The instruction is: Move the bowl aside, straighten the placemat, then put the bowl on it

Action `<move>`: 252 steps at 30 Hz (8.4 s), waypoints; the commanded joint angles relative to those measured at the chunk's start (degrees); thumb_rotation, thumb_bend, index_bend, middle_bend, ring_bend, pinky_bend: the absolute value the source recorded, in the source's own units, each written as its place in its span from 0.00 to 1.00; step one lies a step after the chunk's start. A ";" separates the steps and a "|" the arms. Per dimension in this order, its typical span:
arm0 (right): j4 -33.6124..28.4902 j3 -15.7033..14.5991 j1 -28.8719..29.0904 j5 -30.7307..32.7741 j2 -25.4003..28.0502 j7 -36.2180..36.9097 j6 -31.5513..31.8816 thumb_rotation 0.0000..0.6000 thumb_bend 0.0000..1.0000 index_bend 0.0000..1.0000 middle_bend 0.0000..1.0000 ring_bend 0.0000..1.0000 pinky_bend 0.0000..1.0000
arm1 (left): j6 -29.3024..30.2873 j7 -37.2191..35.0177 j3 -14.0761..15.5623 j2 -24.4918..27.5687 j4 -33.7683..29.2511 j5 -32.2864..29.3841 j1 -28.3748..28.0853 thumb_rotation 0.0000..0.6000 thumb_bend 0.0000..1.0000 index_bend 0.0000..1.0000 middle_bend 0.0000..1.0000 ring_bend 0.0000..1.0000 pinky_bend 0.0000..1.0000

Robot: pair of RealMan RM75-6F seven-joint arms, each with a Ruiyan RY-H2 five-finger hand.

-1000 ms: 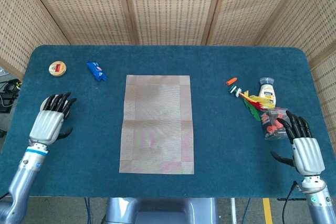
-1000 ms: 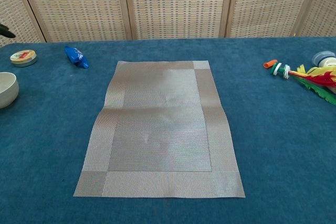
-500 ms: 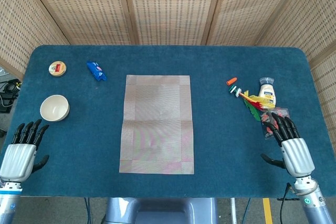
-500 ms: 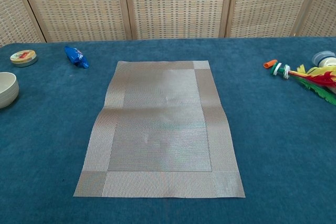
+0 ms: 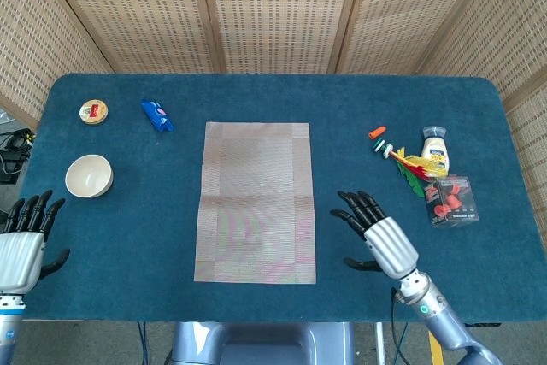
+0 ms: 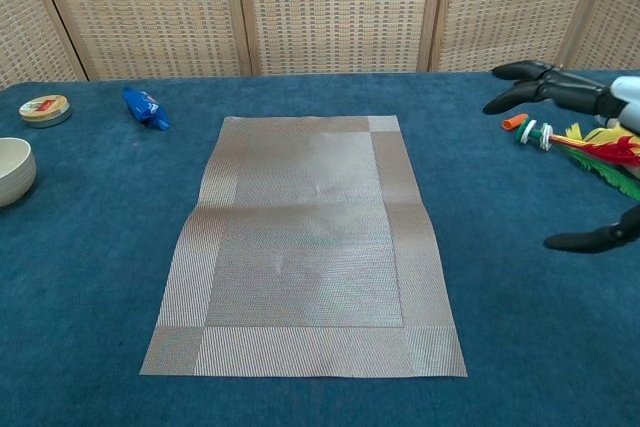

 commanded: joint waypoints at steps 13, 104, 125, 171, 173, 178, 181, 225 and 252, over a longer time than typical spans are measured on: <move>8.58 -3.59 2.66 -0.32 -13.23 -0.01 -3.05 1.00 0.03 0.21 0.00 0.00 0.00 | -2.23 -1.90 -1.85 0.16 1.08 -1.11 0.61 1.00 0.26 0.10 0.00 0.00 0.00; 33.56 -5.22 1.19 5.33 -31.58 10.97 2.34 1.00 0.51 0.60 0.22 0.00 0.14 | -3.69 -7.19 -6.61 0.48 3.75 -1.90 2.82 1.00 0.26 0.19 0.00 0.00 0.00; 32.26 -5.60 0.92 4.45 -30.00 10.28 4.83 1.00 0.61 0.66 0.26 0.04 0.15 | -3.96 -7.40 -6.74 0.12 4.15 -1.79 2.81 1.00 0.26 0.20 0.00 0.00 0.00; 25.37 -7.71 -4.25 5.45 -8.51 1.65 5.23 1.00 0.60 0.70 0.29 0.09 0.17 | -3.25 -7.42 -7.02 0.59 3.51 -1.39 3.20 1.00 0.26 0.20 0.00 0.00 0.00; 25.35 -7.02 -3.66 6.01 -7.53 1.63 4.36 1.00 0.60 0.70 0.29 0.09 0.18 | -3.32 -7.52 -7.11 0.63 3.55 -1.54 3.17 1.00 0.26 0.20 0.00 0.00 0.00; 26.43 -4.99 -1.90 7.64 -5.65 1.19 1.82 1.00 0.60 0.70 0.29 0.09 0.18 | -3.35 -7.57 -7.28 0.56 3.76 -1.76 3.15 1.00 0.26 0.20 0.00 0.00 0.00; 26.98 -3.83 -0.94 8.69 -4.94 1.17 0.41 1.00 0.60 0.70 0.29 0.09 0.18 | -3.38 -7.54 -7.30 0.53 3.83 -1.80 3.14 1.00 0.26 0.20 0.00 0.00 0.00; 18.69 3.97 -5.55 19.38 1.01 -2.24 6.43 1.00 0.28 0.10 0.00 0.00 0.00 | -8.17 -3.27 -8.00 -1.69 4.01 -0.59 -1.34 1.00 0.14 0.19 0.00 0.00 0.00; 16.00 5.28 -9.42 16.18 3.29 5.22 13.44 1.00 0.27 0.10 0.00 0.00 0.00 | -35.69 14.71 -15.73 -20.38 17.92 -10.39 -29.85 1.00 0.13 0.16 0.00 0.00 0.00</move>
